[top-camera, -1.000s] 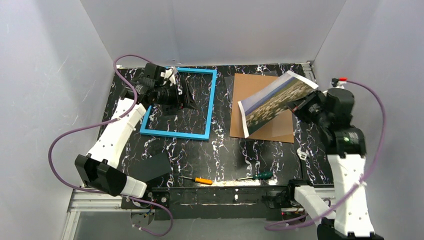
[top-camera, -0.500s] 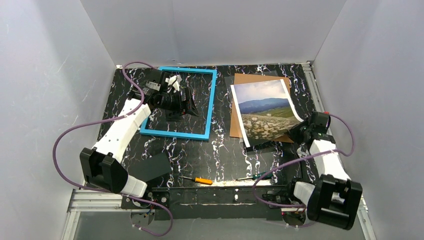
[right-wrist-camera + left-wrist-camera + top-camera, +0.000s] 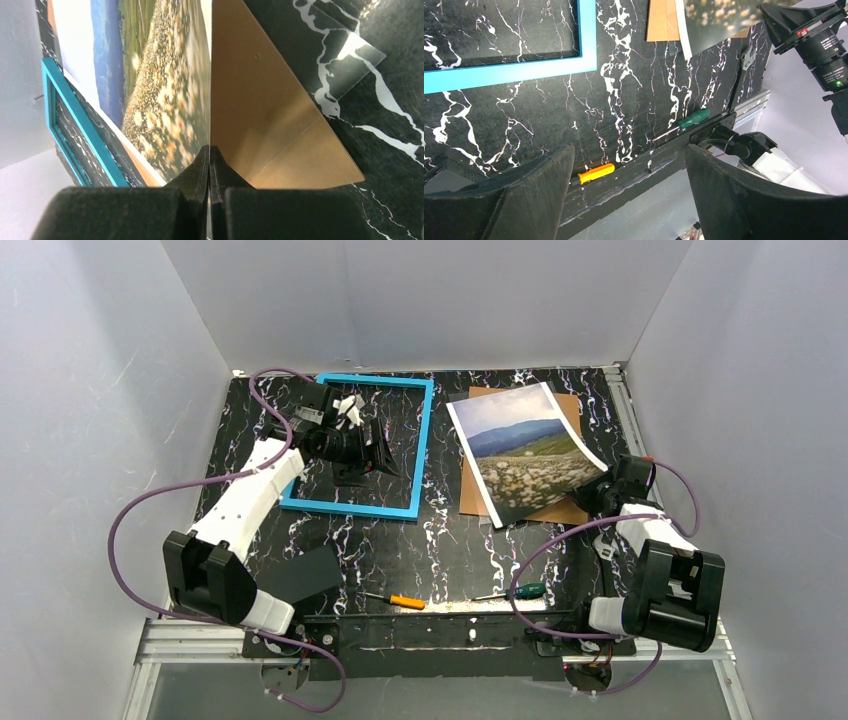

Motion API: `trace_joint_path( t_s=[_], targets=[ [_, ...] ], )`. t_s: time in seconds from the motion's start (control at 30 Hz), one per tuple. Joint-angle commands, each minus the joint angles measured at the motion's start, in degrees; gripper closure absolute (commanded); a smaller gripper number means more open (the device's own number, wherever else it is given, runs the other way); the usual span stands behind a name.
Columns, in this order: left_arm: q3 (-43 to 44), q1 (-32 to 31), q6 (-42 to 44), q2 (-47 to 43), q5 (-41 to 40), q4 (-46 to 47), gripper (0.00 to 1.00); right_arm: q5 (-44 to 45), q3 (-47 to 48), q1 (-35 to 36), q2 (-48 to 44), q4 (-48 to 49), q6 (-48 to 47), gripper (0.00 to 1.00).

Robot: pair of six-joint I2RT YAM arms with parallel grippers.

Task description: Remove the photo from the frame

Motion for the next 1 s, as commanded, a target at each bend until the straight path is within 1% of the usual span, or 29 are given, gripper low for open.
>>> trace_joint_path(
  t_s=[0.0, 0.17, 0.33, 0.37, 0.4, 0.53, 0.67, 0.7, 0.8, 0.87, 0.97],
  targets=[
    [-0.9, 0.1, -0.5, 1.0, 2.4, -2.4, 0.2, 2.0, 0.7, -0.3, 0.7, 5.7, 2.5, 0.99],
    [-1.3, 0.0, -0.9, 1.0, 2.8, -1.9, 0.2, 1.5, -0.2, -0.3, 2.1, 6.8, 3.5, 0.99],
    [-1.4, 0.1, -1.1, 1.6, 3.0, -1.8, 0.2, -0.8, -1.3, -0.2, 2.4, 8.5, 5.1, 0.99],
    [-1.4, 0.1, -1.2, 1.7, 3.1, -1.8, 0.2, -0.9, -1.6, -0.1, 2.1, 8.3, 5.2, 0.96],
    [-1.4, 0.0, -1.2, 1.7, 3.1, -1.8, 0.2, -1.0, -1.9, 0.0, 1.6, 8.1, 5.3, 0.9],
    [-1.6, 0.1, -1.3, 2.2, 3.2, -1.6, 0.2, -0.9, -2.9, 0.6, -1.7, 4.8, 4.8, 0.62],
    [-1.6, 0.0, -1.2, 2.8, 3.1, -1.7, 0.2, 0.8, -1.5, 1.1, -6.1, -8.3, 0.8, 0.33],
    [-1.6, 0.1, -1.2, 2.9, 3.1, -1.7, 0.2, 1.3, -1.4, 1.1, -7.4, -11.2, -0.7, 0.29],
    [-1.7, 0.1, -1.1, 3.3, 3.1, -1.6, 0.2, 1.0, -2.4, 1.2, -13.0, -19.8, -4.5, 0.26],
    [-1.8, 0.0, -1.1, 3.6, 3.1, -1.5, 0.2, -0.8, -3.9, 1.7, -18.5, -23.3, -6.0, 0.24],
    [-2.2, -0.6, -0.9, 4.4, 3.0, -1.1, 0.2, -1.8, -3.8, 5.7, -27.9, -29.6, -6.9, 0.24]
  ],
)
